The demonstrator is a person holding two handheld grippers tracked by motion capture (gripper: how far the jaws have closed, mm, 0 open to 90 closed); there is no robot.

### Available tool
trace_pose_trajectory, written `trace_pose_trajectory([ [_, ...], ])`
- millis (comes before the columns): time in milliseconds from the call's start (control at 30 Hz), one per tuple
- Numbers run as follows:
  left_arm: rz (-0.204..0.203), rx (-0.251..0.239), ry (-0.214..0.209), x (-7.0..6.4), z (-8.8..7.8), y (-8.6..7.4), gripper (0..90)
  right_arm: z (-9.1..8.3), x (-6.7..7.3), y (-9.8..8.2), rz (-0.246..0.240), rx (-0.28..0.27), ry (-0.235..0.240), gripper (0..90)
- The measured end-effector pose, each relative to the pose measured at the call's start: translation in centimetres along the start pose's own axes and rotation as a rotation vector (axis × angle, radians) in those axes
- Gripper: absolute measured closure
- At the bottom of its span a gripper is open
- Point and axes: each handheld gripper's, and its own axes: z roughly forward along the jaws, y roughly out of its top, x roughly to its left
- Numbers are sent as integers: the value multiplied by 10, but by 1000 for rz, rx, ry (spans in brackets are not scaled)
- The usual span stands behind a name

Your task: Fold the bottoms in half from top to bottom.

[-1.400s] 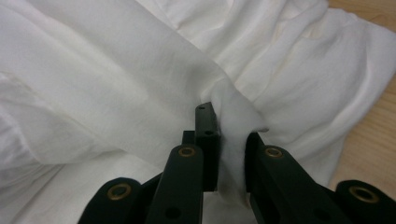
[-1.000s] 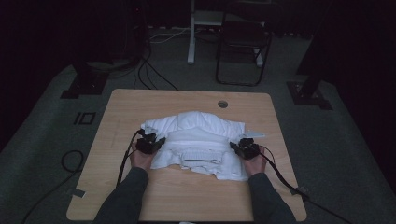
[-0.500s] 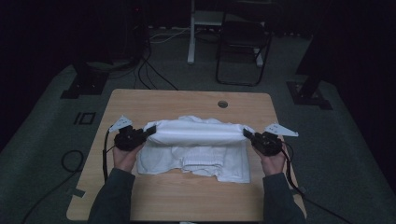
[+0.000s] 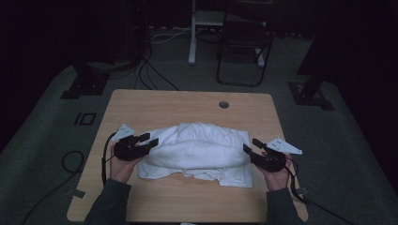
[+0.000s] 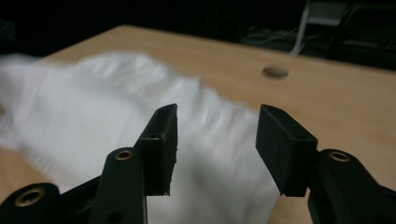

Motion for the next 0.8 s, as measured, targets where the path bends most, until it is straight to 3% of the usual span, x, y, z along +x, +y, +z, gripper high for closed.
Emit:
trace_pose_trajectory([
  [67, 10, 30, -3, -7, 14, 5, 559, 17, 12, 17, -30, 21, 5, 517],
  [133, 16, 76, -14, -14, 31, 4, 595, 37, 20, 18, -57, 95, 13, 543],
  [233, 27, 153, -40, -22, 52, -9, 630, 64, 28, 6, -76, 191, 50, 560],
  [300, 31, 196, -58, -28, 59, -22, 649, 72, 33, -5, -76, 231, 78, 564],
  [400, 56, 233, -70, -35, 62, -40, 649, 72, 41, -20, -100, 267, 84, 561],
  [533, 63, 222, -67, -42, 55, -53, 641, 62, 45, -33, -108, 284, 95, 560],
  [667, 117, 218, -61, -54, 45, -59, 623, 49, 48, -42, -122, 296, 89, 559],
  [800, 177, 239, -3, -55, 37, -71, 622, 42, 47, -56, -151, 338, 59, 589],
])
